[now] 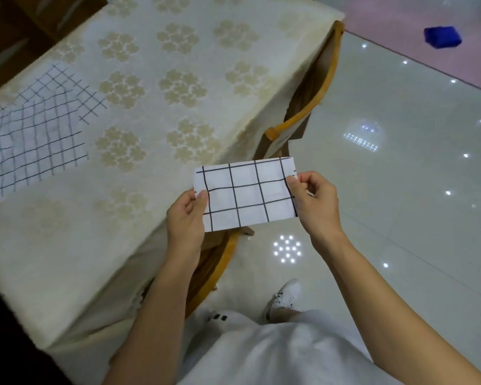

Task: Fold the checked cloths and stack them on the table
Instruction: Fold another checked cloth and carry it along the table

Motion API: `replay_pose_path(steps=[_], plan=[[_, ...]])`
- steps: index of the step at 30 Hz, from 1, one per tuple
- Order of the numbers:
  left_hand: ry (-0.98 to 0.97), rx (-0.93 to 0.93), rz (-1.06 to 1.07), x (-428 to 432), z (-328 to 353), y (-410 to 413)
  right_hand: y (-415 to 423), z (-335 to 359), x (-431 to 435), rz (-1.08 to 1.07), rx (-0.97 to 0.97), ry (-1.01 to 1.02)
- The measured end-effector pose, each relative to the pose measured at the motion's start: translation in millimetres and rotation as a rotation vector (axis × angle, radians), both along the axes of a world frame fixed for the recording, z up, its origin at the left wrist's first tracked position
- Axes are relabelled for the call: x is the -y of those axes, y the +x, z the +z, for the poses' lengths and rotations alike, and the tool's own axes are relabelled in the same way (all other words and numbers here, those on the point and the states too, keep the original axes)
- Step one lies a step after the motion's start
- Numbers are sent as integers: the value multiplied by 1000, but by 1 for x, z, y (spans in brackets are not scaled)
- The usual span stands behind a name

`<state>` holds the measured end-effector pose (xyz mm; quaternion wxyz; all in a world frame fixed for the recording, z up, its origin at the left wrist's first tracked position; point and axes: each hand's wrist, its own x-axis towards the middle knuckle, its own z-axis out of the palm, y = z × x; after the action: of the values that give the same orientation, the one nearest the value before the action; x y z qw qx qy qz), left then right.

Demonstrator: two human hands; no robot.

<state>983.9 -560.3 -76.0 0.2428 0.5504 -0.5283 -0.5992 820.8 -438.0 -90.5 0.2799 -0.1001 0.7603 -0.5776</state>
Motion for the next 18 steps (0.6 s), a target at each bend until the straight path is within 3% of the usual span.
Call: replay_pose_path(steps=[18], plan=[[-14,85,-258,-33,-18,-201,-172,-17,-65,-235,79,6]])
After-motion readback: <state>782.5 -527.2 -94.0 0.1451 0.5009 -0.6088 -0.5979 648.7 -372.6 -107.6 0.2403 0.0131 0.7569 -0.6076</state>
